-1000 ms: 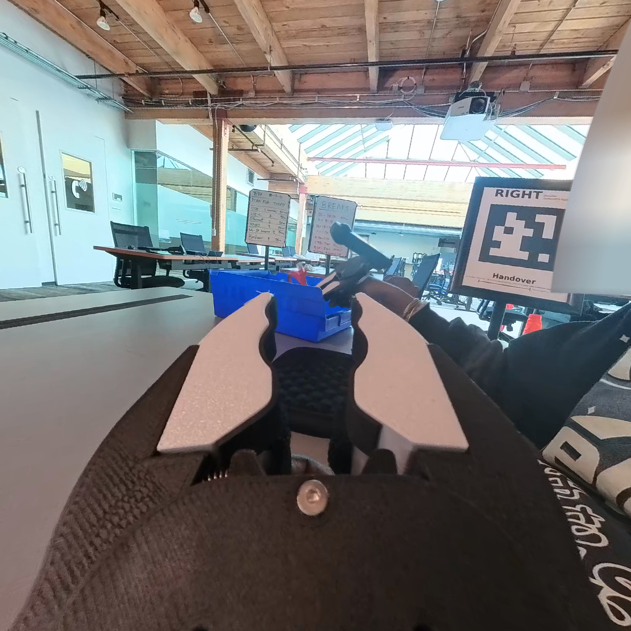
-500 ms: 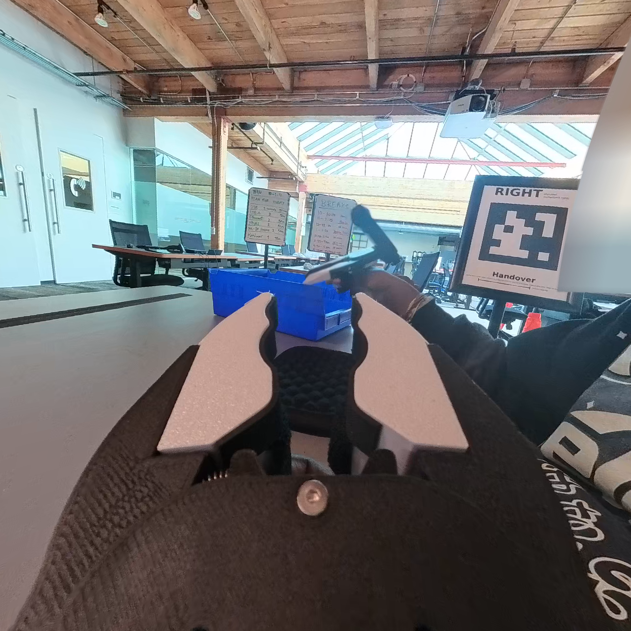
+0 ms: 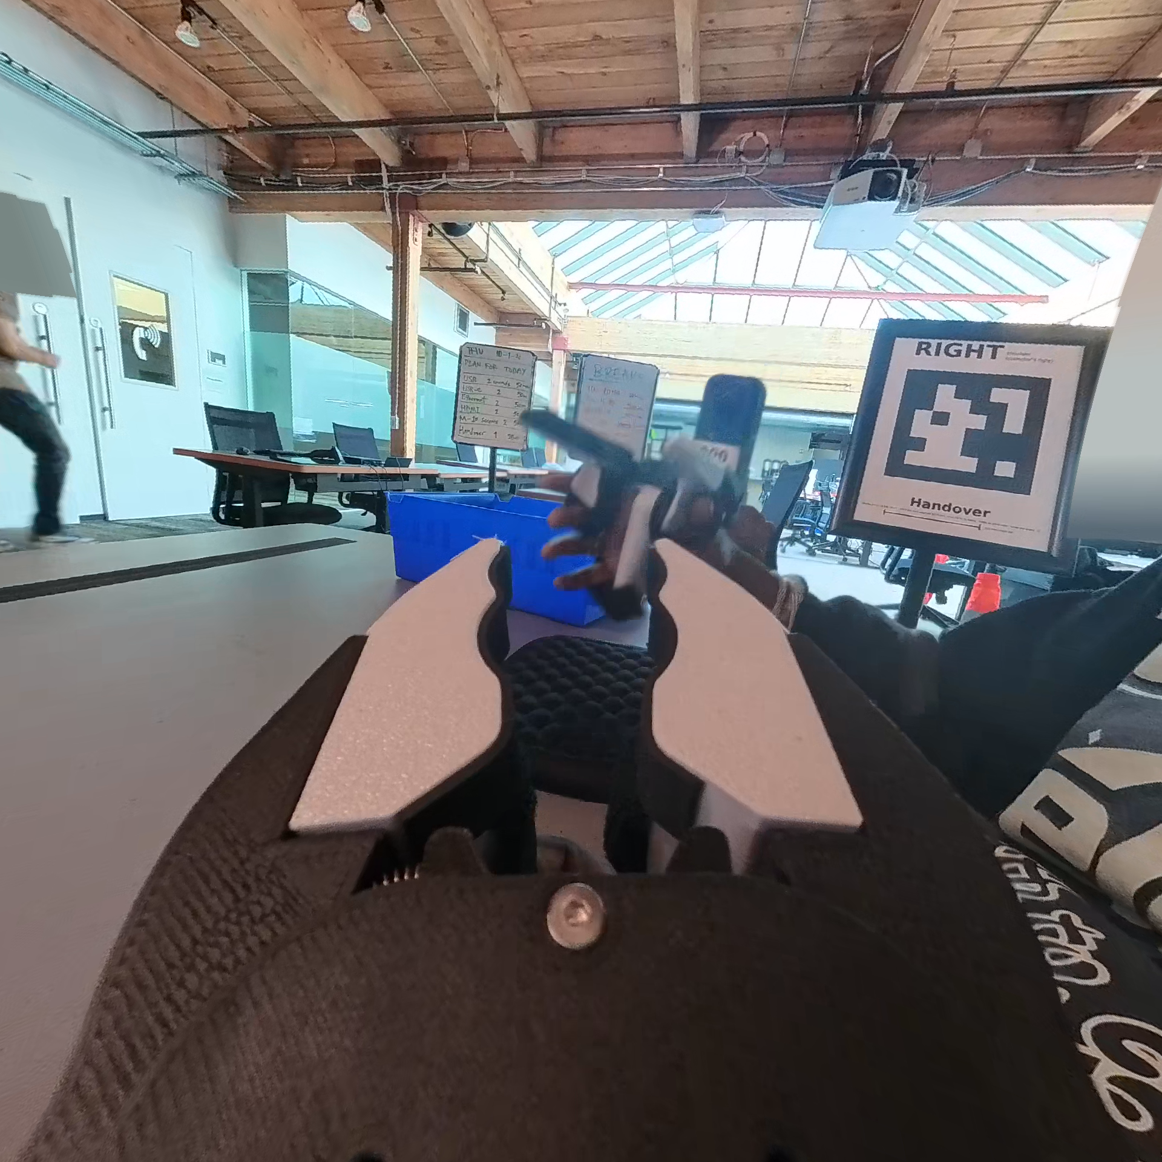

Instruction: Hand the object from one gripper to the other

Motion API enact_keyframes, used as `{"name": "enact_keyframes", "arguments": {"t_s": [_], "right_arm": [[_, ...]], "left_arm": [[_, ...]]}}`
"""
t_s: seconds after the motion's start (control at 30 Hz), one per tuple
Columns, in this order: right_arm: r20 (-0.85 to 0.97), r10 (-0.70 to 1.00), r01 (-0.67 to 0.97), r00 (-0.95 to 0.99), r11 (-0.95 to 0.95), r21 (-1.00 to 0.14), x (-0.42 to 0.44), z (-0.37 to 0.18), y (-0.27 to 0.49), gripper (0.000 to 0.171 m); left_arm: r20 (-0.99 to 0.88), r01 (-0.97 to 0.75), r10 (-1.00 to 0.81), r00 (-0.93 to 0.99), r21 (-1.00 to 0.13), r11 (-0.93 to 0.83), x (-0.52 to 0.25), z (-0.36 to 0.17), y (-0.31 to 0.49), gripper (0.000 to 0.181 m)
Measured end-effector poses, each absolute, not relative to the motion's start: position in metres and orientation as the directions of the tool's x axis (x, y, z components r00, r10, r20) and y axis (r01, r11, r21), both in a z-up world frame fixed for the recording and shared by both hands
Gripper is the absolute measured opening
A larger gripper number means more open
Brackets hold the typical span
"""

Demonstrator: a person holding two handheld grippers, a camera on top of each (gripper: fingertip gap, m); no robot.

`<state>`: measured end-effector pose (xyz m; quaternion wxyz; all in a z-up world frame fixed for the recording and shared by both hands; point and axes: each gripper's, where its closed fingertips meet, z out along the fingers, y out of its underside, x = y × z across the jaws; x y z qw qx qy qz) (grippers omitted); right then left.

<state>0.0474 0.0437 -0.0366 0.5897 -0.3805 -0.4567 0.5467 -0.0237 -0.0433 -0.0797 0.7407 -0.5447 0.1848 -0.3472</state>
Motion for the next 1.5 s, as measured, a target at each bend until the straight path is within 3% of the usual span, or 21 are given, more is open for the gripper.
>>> {"name": "enact_keyframes", "arguments": {"t_s": [0.07, 0.1, 0.13, 0.23, 0.3, 0.4, 0.47, 0.53, 0.63, 0.87, 1.03, 1.5], "right_arm": [[0.106, 0.990, -0.244, -0.096, 0.080, -0.966, 0.020, -0.073, 0.029, 0.104], [0.111, 0.989, -0.208, -0.097, 0.089, -0.974, 0.013, -0.083, 0.028, 0.093], [0.112, 0.991, -0.185, -0.074, 0.097, -0.978, 0.011, -0.082, 0.030, 0.086], [0.138, 0.989, -0.192, -0.047, 0.127, -0.973, 0.012, -0.082, 0.030, 0.085], [0.132, 0.991, -0.234, -0.025, 0.123, -0.965, 0.017, -0.078, 0.032, 0.076], [0.070, 0.997, -0.282, 0.016, 0.071, -0.957, 0.023, -0.073, 0.043, 0.071], [0.012, 1.000, -0.306, 0.023, 0.018, -0.952, 0.026, -0.070, 0.050, 0.067], [-0.035, 0.999, -0.321, 0.020, -0.027, -0.947, 0.028, -0.069, 0.056, 0.064], [-0.059, 0.998, -0.337, 0.022, -0.048, -0.940, 0.030, -0.068, 0.059, 0.061], [-0.056, 0.998, -0.342, 0.021, -0.045, -0.939, 0.032, -0.068, 0.059, 0.058], [-0.040, 0.999, -0.344, 0.024, -0.030, -0.939, 0.032, -0.068, 0.057, 0.057], [-0.038, 0.999, -0.354, 0.025, -0.027, -0.935, 0.034, -0.068, 0.058, 0.055]], "left_arm": [[0.091, 0.281, -0.713, 0.695, -0.947, 0.153, -0.022, -0.080, -0.044, 0.041], [0.082, 0.262, -0.709, 0.700, -0.954, 0.148, -0.023, -0.077, -0.046, 0.043], [0.067, 0.240, -0.704, 0.707, -0.959, 0.151, -0.027, -0.069, -0.049, 0.046], [-0.012, 0.118, -0.600, 0.800, -0.977, 0.176, -0.064, -0.035, -0.057, 0.048], [-0.058, 0.002, -0.445, 0.894, -0.991, 0.134, -0.113, -0.016, -0.060, 0.051], [-0.124, -0.131, -0.059, 0.990, -0.984, -0.117, -0.222, -0.018, -0.070, 0.054], [-0.149, -0.081, 0.231, 0.961, -0.956, -0.282, -0.301, -0.030, -0.087, 0.061], [-0.090, 0.055, 0.394, 0.915, -0.938, -0.343, -0.351, -0.048, -0.101, 0.062], [0.003, 0.180, 0.412, 0.911, -0.902, -0.392, -0.372, -0.080, -0.096, 0.064], [-0.120, 0.205, 0.484, 0.867, -0.799, -0.566, -0.395, -0.129, -0.087, 0.062], [-0.148, 0.208, 0.501, 0.852, -0.783, -0.586, -0.399, -0.133, -0.089, 0.044], [-0.144, 0.206, 0.522, 0.840, -0.807, -0.554, -0.407, -0.128, -0.102, 0.039]]}}
